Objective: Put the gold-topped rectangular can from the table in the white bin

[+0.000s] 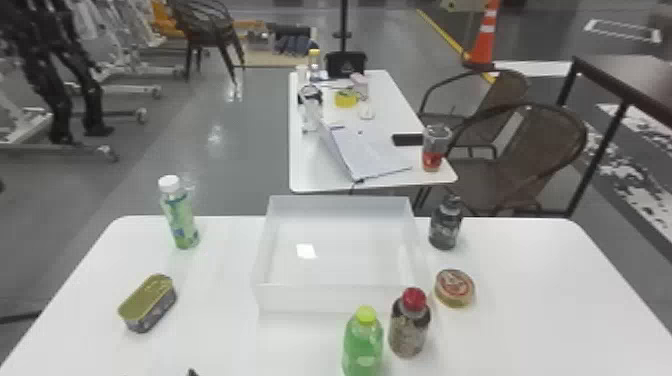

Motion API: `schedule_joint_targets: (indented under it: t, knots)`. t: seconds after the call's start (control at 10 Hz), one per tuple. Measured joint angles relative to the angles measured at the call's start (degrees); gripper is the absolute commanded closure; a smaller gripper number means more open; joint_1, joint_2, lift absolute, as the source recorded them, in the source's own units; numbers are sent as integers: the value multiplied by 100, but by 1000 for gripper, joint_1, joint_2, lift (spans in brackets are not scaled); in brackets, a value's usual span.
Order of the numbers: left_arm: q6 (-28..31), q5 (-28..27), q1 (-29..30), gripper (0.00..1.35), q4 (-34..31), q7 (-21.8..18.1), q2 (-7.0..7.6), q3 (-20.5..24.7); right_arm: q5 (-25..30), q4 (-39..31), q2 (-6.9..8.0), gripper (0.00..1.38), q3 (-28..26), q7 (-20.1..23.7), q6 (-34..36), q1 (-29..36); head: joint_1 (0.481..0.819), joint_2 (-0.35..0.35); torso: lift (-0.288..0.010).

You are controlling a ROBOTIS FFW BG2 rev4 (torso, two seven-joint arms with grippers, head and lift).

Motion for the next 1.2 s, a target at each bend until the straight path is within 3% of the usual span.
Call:
schedule_joint_targets:
  t: [0.7,1.2]
  knots:
    - [-8,6,-27,179,28,-9,15,-9,-8,38,0,142,0,0,0,-71,549,0,-100]
    - [379,-186,-521,179,399,-356,295,228,-29,71,0,142,0,2,0,-108,549,0,-100]
